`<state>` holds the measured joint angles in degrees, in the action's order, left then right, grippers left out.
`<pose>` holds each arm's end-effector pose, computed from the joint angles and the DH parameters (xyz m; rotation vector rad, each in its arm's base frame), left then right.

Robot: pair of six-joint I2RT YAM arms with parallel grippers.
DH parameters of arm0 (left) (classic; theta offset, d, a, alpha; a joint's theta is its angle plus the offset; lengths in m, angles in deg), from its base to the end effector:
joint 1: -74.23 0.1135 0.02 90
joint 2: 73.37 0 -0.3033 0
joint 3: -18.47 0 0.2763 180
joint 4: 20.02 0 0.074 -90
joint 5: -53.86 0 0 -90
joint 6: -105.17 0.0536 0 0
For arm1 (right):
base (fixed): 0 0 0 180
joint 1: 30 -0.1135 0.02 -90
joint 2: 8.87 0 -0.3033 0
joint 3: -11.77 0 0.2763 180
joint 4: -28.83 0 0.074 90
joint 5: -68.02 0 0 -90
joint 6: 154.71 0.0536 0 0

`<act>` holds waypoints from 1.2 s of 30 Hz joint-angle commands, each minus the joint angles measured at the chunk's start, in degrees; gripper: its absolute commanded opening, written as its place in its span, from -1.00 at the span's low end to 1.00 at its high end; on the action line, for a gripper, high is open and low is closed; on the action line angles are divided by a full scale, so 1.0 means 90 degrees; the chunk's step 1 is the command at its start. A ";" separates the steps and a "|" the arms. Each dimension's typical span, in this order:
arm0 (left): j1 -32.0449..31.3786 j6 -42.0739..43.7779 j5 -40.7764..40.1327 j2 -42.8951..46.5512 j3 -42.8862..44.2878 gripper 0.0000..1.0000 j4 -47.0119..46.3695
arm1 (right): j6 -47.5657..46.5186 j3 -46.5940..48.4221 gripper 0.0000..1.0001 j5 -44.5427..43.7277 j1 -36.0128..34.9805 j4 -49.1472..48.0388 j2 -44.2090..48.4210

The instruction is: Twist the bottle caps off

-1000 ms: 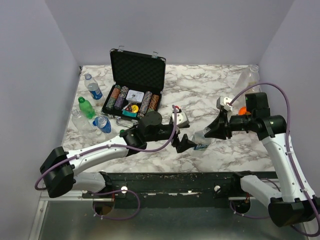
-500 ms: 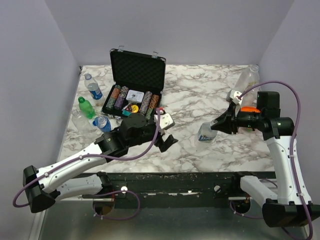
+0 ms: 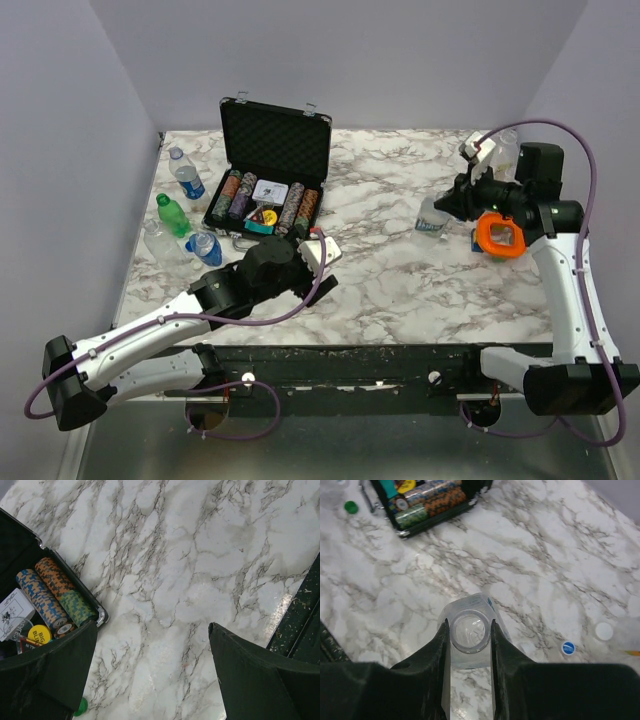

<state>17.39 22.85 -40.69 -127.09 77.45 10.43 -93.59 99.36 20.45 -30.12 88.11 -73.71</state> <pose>0.1299 -0.1910 0.3291 1.0451 1.7520 -0.4648 0.2370 0.0367 0.4273 -0.8905 1.8618 0.5082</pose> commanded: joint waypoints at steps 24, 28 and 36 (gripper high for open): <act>0.0026 0.0328 -0.0216 0.0167 -0.0355 0.97 -0.0203 | 0.1178 0.2228 -0.70 -0.1902 0.0687 -0.2117 -0.3986; 0.0036 0.0338 -0.0187 0.0158 -0.0374 0.97 -0.0213 | 0.1217 0.2404 -0.67 -0.1854 0.0707 -0.2029 -0.4279; 0.0056 0.0348 -0.0177 0.0158 -0.0384 0.97 -0.0223 | 0.1139 0.2648 -0.58 -0.1980 0.0716 -0.1903 -0.4690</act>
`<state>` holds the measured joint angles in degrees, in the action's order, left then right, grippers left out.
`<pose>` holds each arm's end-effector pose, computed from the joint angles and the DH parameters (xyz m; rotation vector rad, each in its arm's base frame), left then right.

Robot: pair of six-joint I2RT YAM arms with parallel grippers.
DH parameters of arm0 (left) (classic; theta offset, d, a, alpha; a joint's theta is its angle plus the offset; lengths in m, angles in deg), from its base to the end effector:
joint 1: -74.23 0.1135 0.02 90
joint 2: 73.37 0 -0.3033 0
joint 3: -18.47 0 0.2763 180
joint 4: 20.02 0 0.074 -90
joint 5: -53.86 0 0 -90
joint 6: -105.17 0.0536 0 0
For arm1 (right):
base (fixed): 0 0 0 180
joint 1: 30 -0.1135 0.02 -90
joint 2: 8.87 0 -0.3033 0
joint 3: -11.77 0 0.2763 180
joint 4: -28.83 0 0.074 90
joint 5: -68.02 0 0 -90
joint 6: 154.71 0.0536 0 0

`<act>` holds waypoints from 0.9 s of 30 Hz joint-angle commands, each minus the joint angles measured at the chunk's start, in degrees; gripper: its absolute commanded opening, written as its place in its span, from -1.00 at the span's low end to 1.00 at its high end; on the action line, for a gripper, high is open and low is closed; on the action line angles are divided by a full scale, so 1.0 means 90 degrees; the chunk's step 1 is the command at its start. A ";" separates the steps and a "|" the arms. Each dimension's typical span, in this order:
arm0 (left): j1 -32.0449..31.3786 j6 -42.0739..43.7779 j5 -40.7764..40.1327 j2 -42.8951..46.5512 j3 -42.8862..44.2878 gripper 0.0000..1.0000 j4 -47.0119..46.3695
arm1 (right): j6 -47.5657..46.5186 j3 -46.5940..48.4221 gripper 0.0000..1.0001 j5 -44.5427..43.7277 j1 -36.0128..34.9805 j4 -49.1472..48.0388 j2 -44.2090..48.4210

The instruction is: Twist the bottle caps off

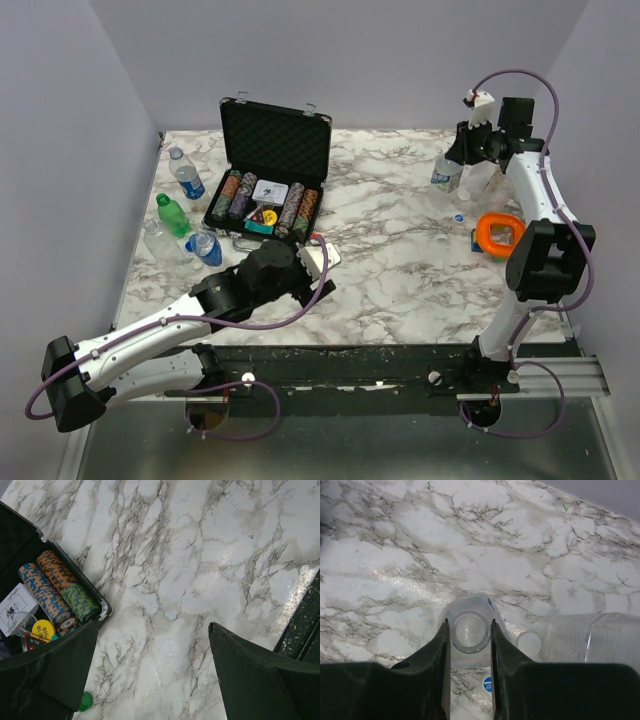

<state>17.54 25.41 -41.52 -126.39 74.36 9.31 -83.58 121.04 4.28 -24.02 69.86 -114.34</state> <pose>0.1292 -0.1874 0.3129 1.0831 1.7470 -0.4131 0.4737 -0.0258 0.3503 -0.4866 2.0999 0.2592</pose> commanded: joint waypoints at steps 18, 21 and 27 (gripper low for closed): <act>0.0097 0.0063 -0.0026 0.0070 -0.0051 0.97 -0.0109 | -0.0022 0.0063 -0.02 -0.0242 0.0029 0.0145 -0.0166; 0.0107 0.0063 -0.0026 0.0060 -0.0051 0.97 -0.0099 | -0.0032 0.0014 0.05 -0.0252 0.0049 0.0145 -0.0059; 0.0107 0.0054 -0.0026 0.0080 -0.0032 0.97 -0.0089 | -0.0032 -0.0074 0.12 -0.0242 0.0039 0.0106 0.0146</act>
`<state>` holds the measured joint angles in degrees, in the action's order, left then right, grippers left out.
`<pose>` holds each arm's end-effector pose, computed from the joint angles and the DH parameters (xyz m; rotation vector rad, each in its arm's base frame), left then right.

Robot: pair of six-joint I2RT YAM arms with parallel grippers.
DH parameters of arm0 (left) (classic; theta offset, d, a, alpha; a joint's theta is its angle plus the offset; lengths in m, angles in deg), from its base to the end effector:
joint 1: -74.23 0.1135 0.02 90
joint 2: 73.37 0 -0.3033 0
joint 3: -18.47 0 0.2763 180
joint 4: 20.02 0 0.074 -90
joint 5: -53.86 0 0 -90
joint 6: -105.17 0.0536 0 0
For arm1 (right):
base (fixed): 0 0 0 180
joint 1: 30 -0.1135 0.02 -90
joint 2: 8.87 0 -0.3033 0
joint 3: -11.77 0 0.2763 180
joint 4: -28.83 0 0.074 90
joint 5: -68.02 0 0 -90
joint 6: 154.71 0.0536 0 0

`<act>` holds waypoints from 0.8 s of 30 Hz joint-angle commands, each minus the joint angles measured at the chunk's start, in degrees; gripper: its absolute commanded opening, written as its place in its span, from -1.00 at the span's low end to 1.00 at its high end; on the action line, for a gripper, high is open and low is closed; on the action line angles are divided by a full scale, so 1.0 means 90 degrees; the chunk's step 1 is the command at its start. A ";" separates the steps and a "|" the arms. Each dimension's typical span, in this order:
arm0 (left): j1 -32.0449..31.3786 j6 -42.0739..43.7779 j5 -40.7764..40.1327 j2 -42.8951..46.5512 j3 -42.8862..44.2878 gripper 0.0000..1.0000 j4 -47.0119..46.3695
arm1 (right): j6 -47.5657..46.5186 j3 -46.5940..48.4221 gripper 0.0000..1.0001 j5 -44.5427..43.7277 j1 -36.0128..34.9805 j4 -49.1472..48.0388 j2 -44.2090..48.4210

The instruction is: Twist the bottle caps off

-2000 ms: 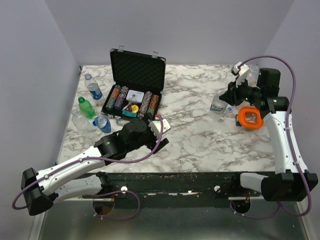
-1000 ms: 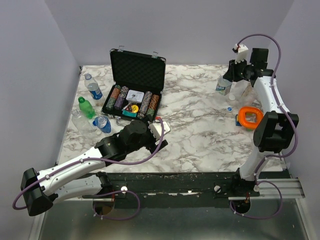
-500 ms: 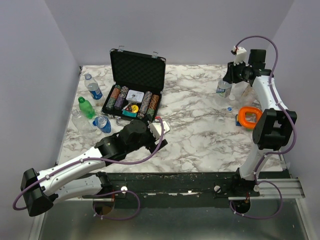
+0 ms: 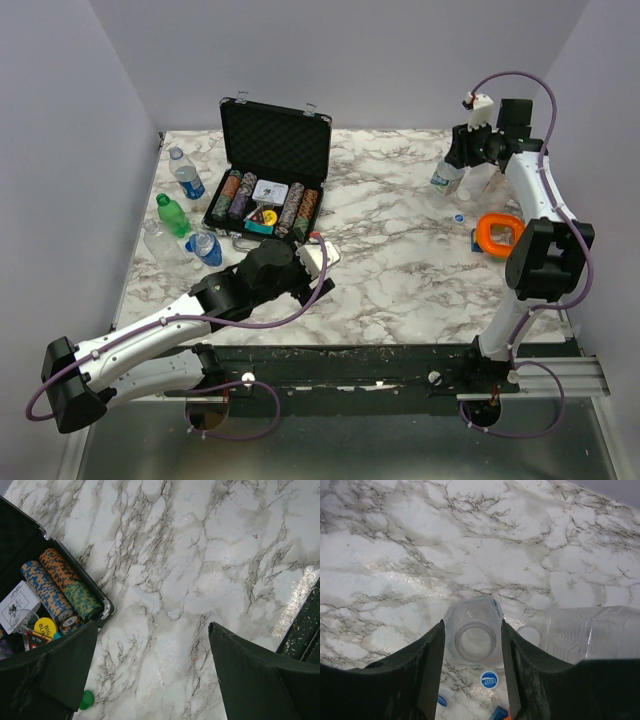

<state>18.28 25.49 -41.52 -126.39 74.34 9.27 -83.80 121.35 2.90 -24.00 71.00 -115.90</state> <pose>0.1316 -0.1857 0.3128 1.0723 1.7520 -0.4043 0.4790 -0.0277 0.3376 -0.4747 2.1467 0.2475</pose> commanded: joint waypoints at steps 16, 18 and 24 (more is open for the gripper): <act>0.0024 0.0034 -0.0036 0.0109 -0.0010 0.97 -0.0055 | -0.0056 -0.0342 0.35 -0.0197 0.0105 -0.0040 0.0875; 0.0024 0.0044 -0.0065 0.0100 -0.0020 0.98 -0.0055 | -0.0047 -0.0400 0.36 -0.0167 0.0115 -0.0040 0.0944; 0.0034 0.0044 -0.0104 0.0090 -0.0020 0.98 -0.0045 | -0.0076 -0.0517 0.36 -0.0138 0.0134 0.0028 0.1198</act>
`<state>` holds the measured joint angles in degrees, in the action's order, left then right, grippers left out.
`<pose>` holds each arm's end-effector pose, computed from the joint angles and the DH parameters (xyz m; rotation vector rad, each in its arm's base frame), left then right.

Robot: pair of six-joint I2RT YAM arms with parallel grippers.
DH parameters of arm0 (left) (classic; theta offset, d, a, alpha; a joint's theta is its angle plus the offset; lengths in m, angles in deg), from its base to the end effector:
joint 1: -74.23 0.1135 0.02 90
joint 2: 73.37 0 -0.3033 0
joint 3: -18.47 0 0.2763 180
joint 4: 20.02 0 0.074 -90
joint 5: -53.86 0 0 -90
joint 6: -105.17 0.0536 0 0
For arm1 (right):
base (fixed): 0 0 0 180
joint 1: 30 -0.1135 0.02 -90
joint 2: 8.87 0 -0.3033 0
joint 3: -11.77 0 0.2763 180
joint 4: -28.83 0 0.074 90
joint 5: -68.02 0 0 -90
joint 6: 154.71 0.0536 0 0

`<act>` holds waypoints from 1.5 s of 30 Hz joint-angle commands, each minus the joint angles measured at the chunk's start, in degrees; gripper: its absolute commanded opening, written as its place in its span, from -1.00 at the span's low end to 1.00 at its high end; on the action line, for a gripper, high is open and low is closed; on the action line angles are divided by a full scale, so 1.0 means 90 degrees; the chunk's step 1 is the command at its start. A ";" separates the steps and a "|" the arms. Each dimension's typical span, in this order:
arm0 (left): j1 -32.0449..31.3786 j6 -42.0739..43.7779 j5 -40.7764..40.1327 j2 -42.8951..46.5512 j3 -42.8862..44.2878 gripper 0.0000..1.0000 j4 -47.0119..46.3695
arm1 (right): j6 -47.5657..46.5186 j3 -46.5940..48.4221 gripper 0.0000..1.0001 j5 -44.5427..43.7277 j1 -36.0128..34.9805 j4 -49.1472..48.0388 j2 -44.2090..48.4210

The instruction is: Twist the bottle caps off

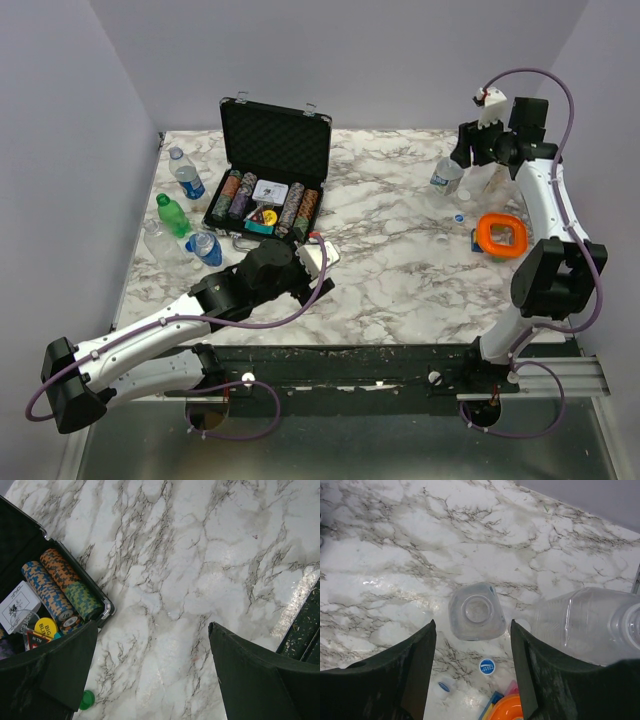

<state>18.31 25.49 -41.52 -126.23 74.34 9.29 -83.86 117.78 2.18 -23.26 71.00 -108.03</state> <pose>0.1313 -0.1852 0.3134 1.0704 1.7503 -0.4049 0.4424 -0.0302 0.3748 -0.4623 2.0821 0.1966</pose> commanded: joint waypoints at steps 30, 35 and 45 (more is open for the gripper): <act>0.0032 -0.0141 -0.0114 0.0170 0.0039 0.97 -0.0038 | 0.0087 -0.1791 0.36 0.1103 0.0208 0.0311 0.3028; 0.0236 -0.0531 0.0070 0.0297 0.0204 0.97 -0.0057 | 0.0156 -0.2299 0.36 0.1688 0.0217 0.0429 0.3731; 0.1632 -0.2982 0.1751 0.0463 0.1005 0.97 -0.0370 | 0.0439 -0.3334 0.56 0.2471 0.0217 0.0253 0.5235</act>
<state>29.32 10.11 -32.82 -122.78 78.21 7.45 -81.92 90.64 20.08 -21.64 73.66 -64.99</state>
